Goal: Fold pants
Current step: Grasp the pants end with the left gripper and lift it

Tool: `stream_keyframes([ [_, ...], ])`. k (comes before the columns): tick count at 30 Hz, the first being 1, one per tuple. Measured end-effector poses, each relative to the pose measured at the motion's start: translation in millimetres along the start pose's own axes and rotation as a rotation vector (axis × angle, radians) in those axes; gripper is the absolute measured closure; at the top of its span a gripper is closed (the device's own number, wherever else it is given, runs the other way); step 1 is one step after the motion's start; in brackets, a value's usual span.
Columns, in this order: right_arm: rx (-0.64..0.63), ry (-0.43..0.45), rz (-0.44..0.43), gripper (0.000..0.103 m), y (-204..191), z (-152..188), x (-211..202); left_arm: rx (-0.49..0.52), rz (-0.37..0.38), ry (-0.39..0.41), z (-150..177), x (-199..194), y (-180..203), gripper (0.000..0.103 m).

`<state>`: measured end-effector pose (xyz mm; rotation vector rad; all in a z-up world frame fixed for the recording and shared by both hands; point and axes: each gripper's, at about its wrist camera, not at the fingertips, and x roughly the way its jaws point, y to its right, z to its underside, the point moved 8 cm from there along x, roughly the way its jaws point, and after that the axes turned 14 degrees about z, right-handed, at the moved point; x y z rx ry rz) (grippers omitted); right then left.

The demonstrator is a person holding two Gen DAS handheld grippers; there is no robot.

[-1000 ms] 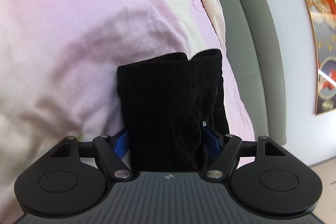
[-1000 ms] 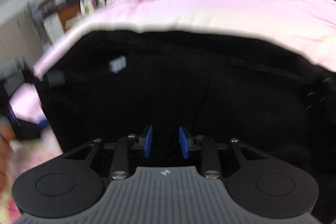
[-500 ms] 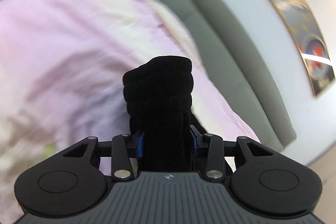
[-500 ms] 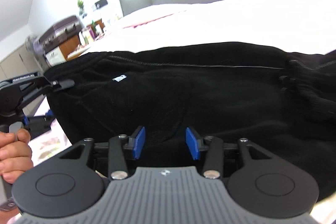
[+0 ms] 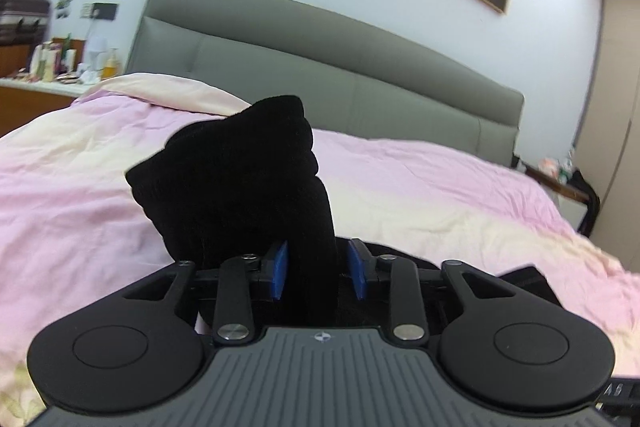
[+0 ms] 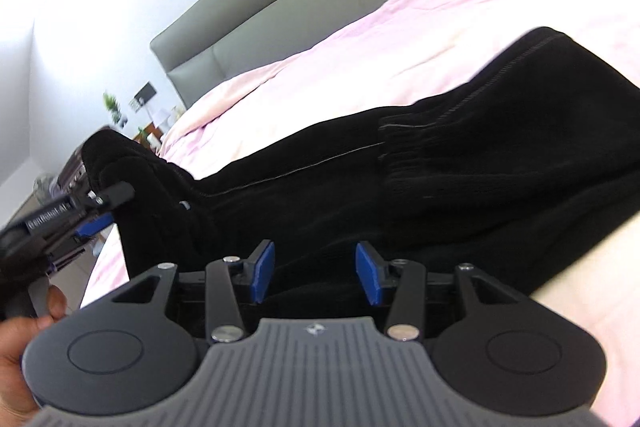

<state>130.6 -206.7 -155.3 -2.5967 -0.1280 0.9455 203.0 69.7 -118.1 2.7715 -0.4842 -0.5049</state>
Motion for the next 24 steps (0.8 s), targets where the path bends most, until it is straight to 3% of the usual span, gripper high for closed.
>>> stream_keyframes([
  [3, 0.043, -0.008, -0.01, 0.06, 16.5, -2.3, -1.8, -0.015, -0.066, -0.031, 11.9, 5.7, -2.6, 0.08],
  [6, 0.059, -0.01, -0.025, 0.059, 21.5, -3.3, -2.9, -0.112, -0.161, 0.023, 16.5, -10.6, -24.4, 0.069],
  [8, 0.073, -0.012, -0.042, 0.059, 22.3, -4.6, -1.7, -0.157, -0.239, 0.06, 16.7, -25.5, -41.1, 0.047],
  [9, 0.078, -0.013, -0.047, 0.059, 22.0, -4.0, -1.8, -0.179, -0.283, 0.068, 17.5, -32.0, -50.4, 0.025],
  [10, 0.084, -0.015, -0.052, 0.059, 22.6, -4.1, -2.7, -0.205, -0.32, 0.068, 19.5, -35.6, -59.9, 0.01],
  [12, 0.085, -0.023, -0.061, 0.059, 20.9, -1.2, -1.5, -0.314, -0.405, 0.013, 30.7, -39.4, -86.8, 0.008],
  [14, 0.072, -0.029, -0.065, 0.059, 18.0, 1.9, -0.7, -0.473, -0.387, -0.002, 47.3, -45.0, -114.9, 0.009],
  [21, 0.022, -0.046, -0.083, 0.059, 3.6, 9.2, 4.7, -0.993, -0.179, 0.245, 73.0, -68.9, -207.7, 0.01],
  [24, 0.0, -0.056, -0.085, 0.059, -3.5, 13.1, 8.8, -1.095, -0.086, 0.233, 76.3, -59.5, -226.7, 0.02],
])
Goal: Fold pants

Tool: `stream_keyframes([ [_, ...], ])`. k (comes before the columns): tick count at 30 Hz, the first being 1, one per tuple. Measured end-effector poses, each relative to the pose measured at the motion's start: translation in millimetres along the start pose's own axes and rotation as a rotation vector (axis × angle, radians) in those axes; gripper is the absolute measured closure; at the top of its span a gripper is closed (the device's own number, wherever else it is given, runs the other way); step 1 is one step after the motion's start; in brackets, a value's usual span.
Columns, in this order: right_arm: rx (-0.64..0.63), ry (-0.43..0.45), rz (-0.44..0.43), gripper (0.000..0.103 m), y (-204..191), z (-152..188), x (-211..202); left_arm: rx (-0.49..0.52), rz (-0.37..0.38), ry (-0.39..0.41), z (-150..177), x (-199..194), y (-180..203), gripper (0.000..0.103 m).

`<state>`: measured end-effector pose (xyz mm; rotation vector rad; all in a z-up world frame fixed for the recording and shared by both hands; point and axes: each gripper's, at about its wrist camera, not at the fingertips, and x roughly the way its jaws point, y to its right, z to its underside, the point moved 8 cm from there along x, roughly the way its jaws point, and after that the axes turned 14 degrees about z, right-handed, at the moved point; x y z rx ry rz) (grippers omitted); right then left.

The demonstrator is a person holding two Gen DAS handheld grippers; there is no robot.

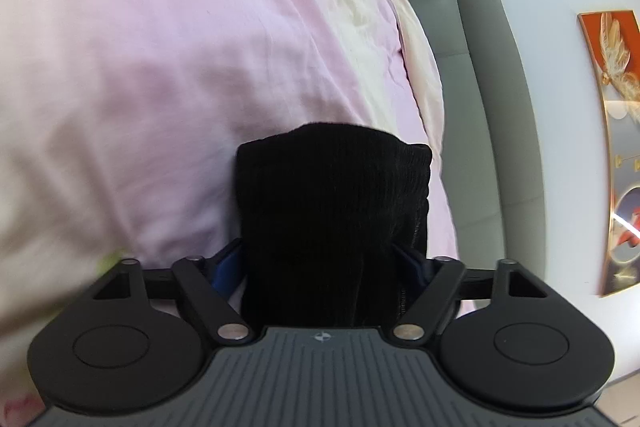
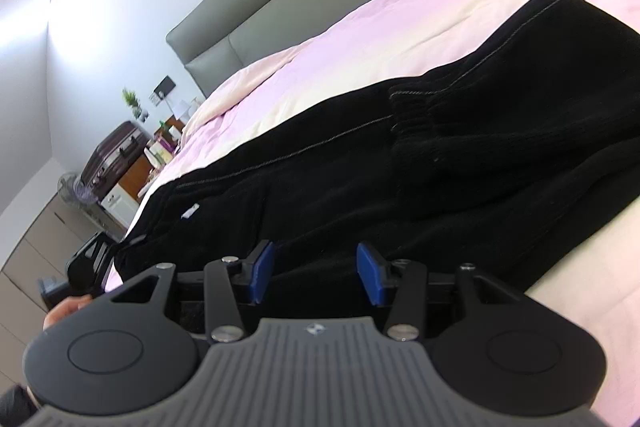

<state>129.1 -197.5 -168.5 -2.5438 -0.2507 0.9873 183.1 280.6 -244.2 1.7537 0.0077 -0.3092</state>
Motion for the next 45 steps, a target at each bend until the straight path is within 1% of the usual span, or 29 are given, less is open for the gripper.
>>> stream_keyframes([
  [1, -0.009, -0.001, 0.0, 0.059, -2.3, 0.8, 0.8, 0.005, -0.003, -0.016, -1.4, 2.4, 1.4, 0.023],
  [2, -0.018, -0.003, -0.002, 0.059, -4.6, 2.1, 1.1, 0.02, -0.01, -0.03, -2.9, 5.2, 3.6, 0.028],
  [3, -0.024, -0.002, -0.002, 0.059, -6.0, 2.9, 0.5, 0.042, -0.026, -0.037, -2.7, 6.4, 6.1, 0.04],
  [4, -0.026, -0.002, -0.002, 0.059, -7.0, 3.2, 0.5, 0.062, -0.047, -0.032, -2.5, 5.3, 9.8, 0.049],
  [5, -0.025, -0.002, -0.001, 0.059, -7.3, 3.5, 0.2, 0.075, -0.058, -0.02, -1.3, 3.0, 13.6, 0.052],
  [6, -0.021, -0.002, -0.001, 0.059, -7.3, 3.8, -0.2, 0.101, -0.052, -0.007, 1.1, 0.4, 20.7, 0.056],
  [7, -0.017, -0.002, -0.003, 0.059, -7.0, 4.3, -1.6, 0.155, -0.047, 0.001, 7.2, -1.1, 33.6, 0.057],
  [10, -0.007, 0.005, -0.009, 0.059, -4.5, 2.7, -5.9, 0.38, -0.049, 0.0, 25.3, -1.4, 81.6, 0.058],
  [13, 0.018, 0.017, -0.018, 0.059, 1.7, -1.4, -10.7, 0.586, -0.03, -0.028, 53.6, 4.2, 131.6, 0.058],
  [15, 0.049, 0.028, -0.019, 0.059, 8.1, -5.2, -14.0, 0.766, -0.024, -0.061, 82.2, 14.5, 167.6, 0.058],
  [17, 0.085, 0.041, -0.02, 0.059, 15.5, -10.3, -17.5, 0.96, -0.025, -0.103, 119.3, 24.6, 193.3, 0.058],
  [19, 0.118, 0.06, -0.024, 0.059, 23.3, -16.6, -22.7, 1.163, -0.043, -0.151, 161.4, 40.2, 207.9, 0.058],
  [20, 0.133, 0.071, -0.026, 0.059, 25.6, -20.7, -26.0, 1.248, -0.052, -0.176, 180.5, 46.9, 208.9, 0.058],
  [22, 0.159, 0.095, -0.028, 0.058, 32.2, -28.5, -32.3, 1.384, -0.06, -0.234, 216.2, 63.4, 205.3, 0.058],
  [24, 0.186, 0.119, -0.024, 0.058, 39.0, -34.9, -38.2, 1.479, -0.073, -0.284, 248.0, 71.0, 199.9, 0.058],
  [27, 0.214, 0.139, 0.028, 0.058, 52.0, -43.0, -44.9, 1.594, -0.104, -0.355, 287.8, 77.7, 185.6, 0.058],
  [30, 0.235, 0.142, 0.074, 0.058, 63.7, -48.1, -47.8, 1.694, -0.152, -0.45, 320.8, 80.9, 165.0, 0.057],
  [31, 0.249, 0.145, 0.075, 0.058, 67.0, -49.8, -48.0, 1.72, -0.16, -0.49, 328.8, 84.3, 157.3, 0.057],
  [35, 0.282, 0.143, 0.075, 0.058, 74.6, -51.2, -46.2, 1.853, -0.203, -0.7, 366.7, 91.8, 110.9, 0.054],
  [36, 0.285, 0.139, 0.075, 0.058, 75.3, -50.9, -44.2, 1.89, -0.216, -0.723, 374.1, 92.5, 100.4, 0.054],
  [38, 0.287, 0.127, 0.078, 0.058, 78.2, -50.1, -41.8, 1.971, -0.235, -0.694, 381.3, 90.8, 92.0, 0.052],
  [39, 0.285, 0.121, 0.08, 0.058, 78.4, -49.2, -40.1, 1.979, -0.241, -0.682, 381.1, 89.3, 92.0, 0.05],
  [40, 0.282, 0.112, 0.081, 0.058, 79.3, -49.8, -38.3, 1.97, -0.246, -0.672, 379.2, 88.0, 93.2, 0.044],
  [41, 0.28, 0.106, 0.084, 0.058, 79.5, -49.8, -36.7, 1.957, -0.249, -0.663, 376.0, 86.4, 94.8, 0.04],
  [43, 0.278, 0.096, 0.084, 0.058, 79.2, -50.3, -34.5, 1.898, -0.243, -0.671, 366.5, 79.5, 98.5, 0.024],
  [44, 0.274, 0.091, 0.083, 0.058, 78.2, -50.5, -33.4, 1.856, -0.225, -0.679, 360.8, 73.1, 100.9, 0.02],
  [45, 0.269, 0.085, 0.08, 0.058, 76.4, -51.2, -31.9, 1.795, -0.188, -0.693, 353.8, 64.8, 104.2, 0.018],
])
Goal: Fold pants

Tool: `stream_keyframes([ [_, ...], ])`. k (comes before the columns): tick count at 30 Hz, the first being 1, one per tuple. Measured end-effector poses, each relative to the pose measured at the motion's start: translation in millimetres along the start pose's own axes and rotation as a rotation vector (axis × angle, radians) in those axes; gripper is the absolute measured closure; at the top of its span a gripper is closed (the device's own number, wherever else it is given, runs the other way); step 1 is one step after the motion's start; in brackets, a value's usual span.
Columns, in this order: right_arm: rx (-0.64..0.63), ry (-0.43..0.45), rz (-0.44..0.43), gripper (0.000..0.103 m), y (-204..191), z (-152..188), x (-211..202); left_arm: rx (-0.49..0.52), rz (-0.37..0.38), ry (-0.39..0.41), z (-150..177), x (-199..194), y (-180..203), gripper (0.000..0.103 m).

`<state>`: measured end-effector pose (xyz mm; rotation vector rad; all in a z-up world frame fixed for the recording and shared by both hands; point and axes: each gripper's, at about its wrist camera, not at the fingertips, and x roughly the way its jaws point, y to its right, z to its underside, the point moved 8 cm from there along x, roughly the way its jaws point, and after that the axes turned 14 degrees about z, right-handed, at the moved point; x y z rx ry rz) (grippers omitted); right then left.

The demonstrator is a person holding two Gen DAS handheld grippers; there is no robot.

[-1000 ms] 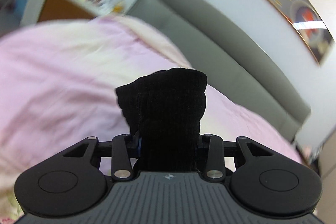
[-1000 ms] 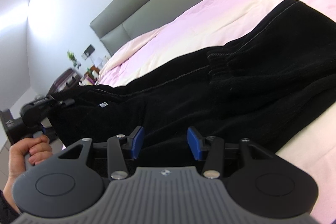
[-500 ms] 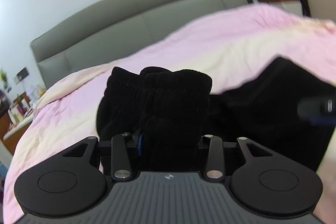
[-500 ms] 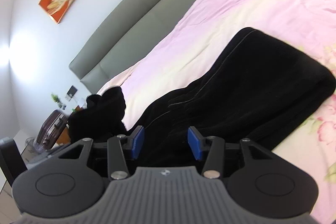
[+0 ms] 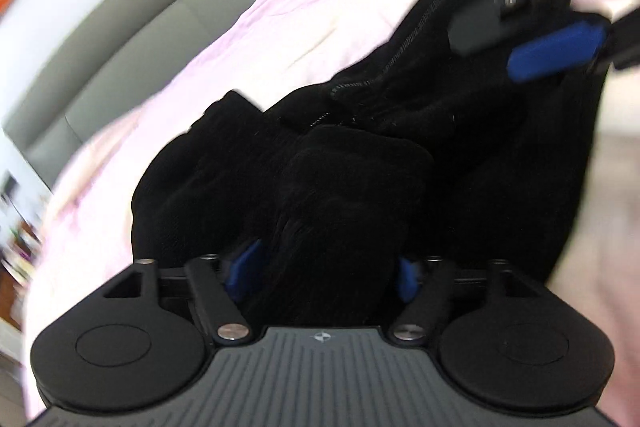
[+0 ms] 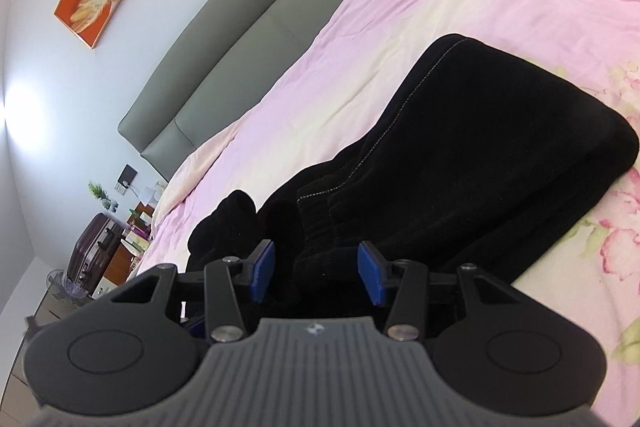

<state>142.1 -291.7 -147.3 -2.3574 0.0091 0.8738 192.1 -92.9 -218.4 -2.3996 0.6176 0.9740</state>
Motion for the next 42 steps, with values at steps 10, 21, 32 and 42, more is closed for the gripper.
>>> stream_keyframes([
  [10, -0.195, -0.136, -0.101, 0.046, -63.8, -6.4, 34.6, -0.778, 0.295, 0.317, 77.4, -73.2, -134.9, 0.012],
  [21, -0.333, -0.435, -0.093, 0.071, -104.7, 11.0, 141.0, -1.194, 0.582, 0.223, 135.4, -1.9, -169.2, 0.013],
  [32, -0.268, -0.438, -0.136, 0.088, -71.9, -13.9, 131.9, -1.022, 0.408, 0.161, 100.5, -23.6, -165.4, 0.052],
  [42, -0.575, -0.03, -0.032, 0.064, -92.2, 10.1, 40.6, -1.157, 0.453, 0.204, 137.5, -31.4, -163.9, 0.031],
])
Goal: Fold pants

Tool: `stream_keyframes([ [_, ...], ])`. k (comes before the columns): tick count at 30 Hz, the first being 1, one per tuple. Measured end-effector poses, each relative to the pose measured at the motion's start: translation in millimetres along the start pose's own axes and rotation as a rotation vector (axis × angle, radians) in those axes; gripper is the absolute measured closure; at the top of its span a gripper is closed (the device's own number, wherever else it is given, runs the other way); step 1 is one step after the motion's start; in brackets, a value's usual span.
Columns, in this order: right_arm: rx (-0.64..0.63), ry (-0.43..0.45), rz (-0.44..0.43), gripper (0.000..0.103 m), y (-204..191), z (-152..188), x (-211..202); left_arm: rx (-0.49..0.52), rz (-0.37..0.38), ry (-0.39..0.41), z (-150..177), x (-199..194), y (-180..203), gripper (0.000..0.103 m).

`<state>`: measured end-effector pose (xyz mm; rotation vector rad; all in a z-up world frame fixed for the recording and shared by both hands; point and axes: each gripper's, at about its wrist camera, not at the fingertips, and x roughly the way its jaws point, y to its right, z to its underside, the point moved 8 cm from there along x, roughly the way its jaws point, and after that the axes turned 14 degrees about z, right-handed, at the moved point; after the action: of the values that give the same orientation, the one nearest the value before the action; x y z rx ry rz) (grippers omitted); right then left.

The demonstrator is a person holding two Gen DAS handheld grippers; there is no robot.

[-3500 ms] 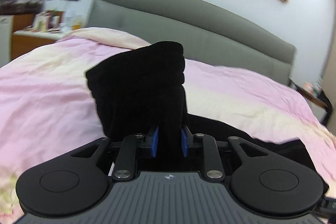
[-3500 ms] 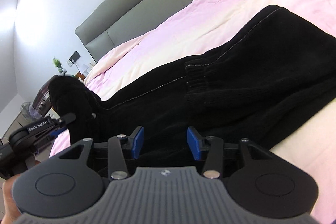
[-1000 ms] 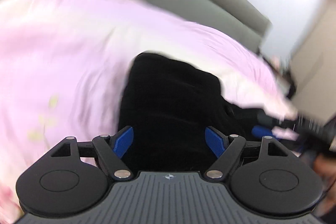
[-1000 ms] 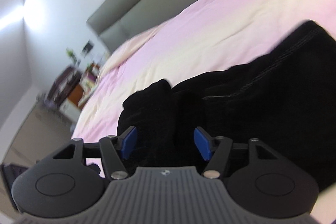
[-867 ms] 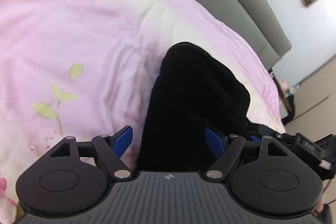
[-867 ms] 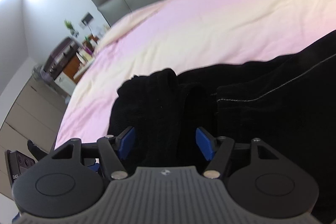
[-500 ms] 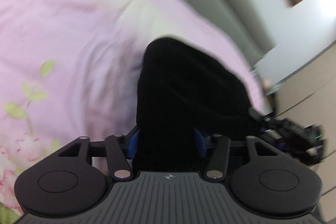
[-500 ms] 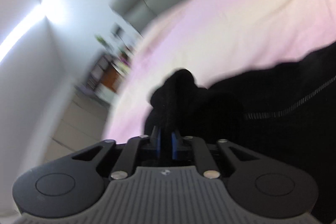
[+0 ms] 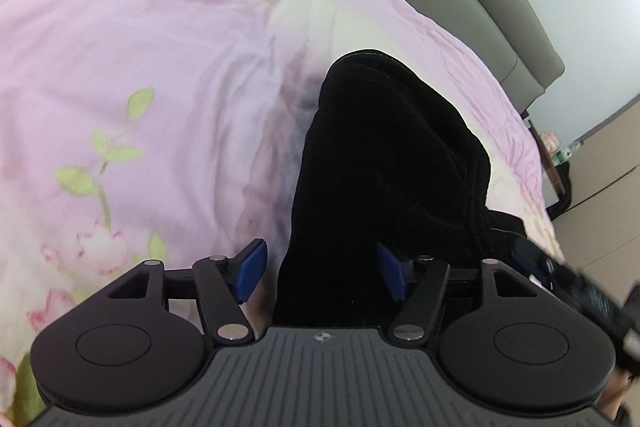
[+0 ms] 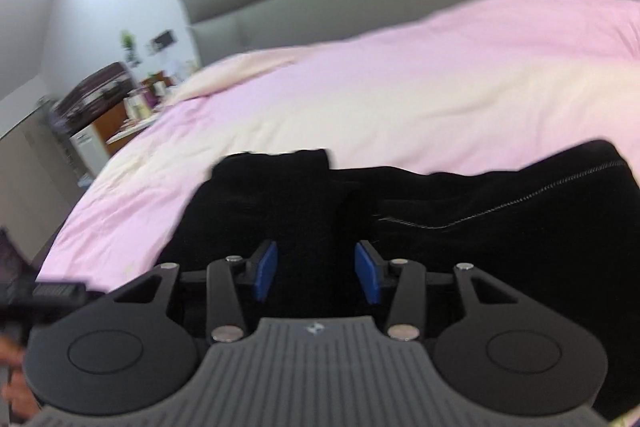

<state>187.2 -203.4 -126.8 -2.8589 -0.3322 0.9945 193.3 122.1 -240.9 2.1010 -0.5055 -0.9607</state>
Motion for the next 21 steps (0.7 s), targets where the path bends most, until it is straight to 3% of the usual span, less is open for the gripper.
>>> stream_keyframes([
  [1, -0.032, -0.017, -0.058, 0.078, -11.1, 11.5, -13.2, -0.023, 0.026, -0.013, 1.6, 0.5, -1.1, 0.031],
  [3, -0.108, -0.066, -0.141, 0.095, -31.9, 37.6, -27.6, -0.052, 0.053, -0.046, 3.2, 10.6, -2.4, 0.031],
  [6, -0.238, -0.142, -0.184, 0.098, -66.0, 82.6, -23.7, -0.039, 0.035, -0.041, 5.0, 13.9, 0.6, 0.031],
  [8, -0.263, -0.249, -0.129, 0.095, -81.3, 112.9, 3.7, -0.017, 0.014, -0.046, 7.4, 14.3, 5.6, 0.031],
  [11, -0.206, -0.274, -0.112, 0.096, -75.3, 115.0, 19.7, 0.057, -0.08, -0.061, 14.1, 13.5, 12.5, 0.03],
  [12, -0.182, -0.287, -0.124, 0.094, -73.3, 108.3, 17.7, 0.086, -0.102, -0.064, 15.9, 12.9, 16.5, 0.029],
  [16, -0.122, -0.24, -0.146, 0.06, -56.7, 79.9, -1.0, 0.169, -0.166, -0.084, 24.1, 9.4, 26.3, 0.025],
  [21, 0.021, -0.141, -0.055, 0.05, 10.4, 41.3, -28.3, 0.236, -0.268, -0.082, 32.4, 2.5, 34.6, 0.025],
])
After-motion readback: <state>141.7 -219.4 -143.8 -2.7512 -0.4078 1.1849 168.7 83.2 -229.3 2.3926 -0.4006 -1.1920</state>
